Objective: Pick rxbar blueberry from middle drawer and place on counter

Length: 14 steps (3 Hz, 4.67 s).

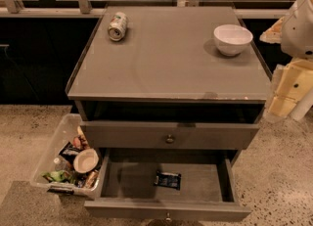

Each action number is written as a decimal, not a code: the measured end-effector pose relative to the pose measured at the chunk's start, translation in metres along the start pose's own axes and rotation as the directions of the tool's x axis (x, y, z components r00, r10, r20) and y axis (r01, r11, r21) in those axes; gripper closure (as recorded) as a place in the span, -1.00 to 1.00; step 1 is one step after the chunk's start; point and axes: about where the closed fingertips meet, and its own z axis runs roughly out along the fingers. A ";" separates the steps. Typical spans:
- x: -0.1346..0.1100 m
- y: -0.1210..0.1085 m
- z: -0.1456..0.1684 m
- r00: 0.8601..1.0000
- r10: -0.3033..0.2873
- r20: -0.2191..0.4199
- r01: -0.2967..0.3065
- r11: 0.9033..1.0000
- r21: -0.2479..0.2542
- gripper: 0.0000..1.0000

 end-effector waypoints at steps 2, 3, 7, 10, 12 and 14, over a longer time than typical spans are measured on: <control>0.002 0.015 0.024 0.999 -0.033 0.009 0.033 0.999 -0.013 -1.00; 0.000 0.052 0.068 0.991 -0.105 0.080 0.107 0.994 -0.024 -1.00; 0.027 0.219 0.363 0.994 -0.001 0.108 0.031 0.961 -0.275 -1.00; 0.026 0.219 0.418 0.987 0.043 0.157 0.021 0.923 -0.384 -1.00; -0.010 0.219 0.467 0.971 0.004 0.240 0.105 0.893 -0.437 -1.00; -0.009 0.222 0.466 0.979 -0.090 0.183 0.132 0.963 -0.235 -1.00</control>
Offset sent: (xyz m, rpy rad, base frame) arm -0.0248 0.0146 -0.0919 0.0063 0.0411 0.1183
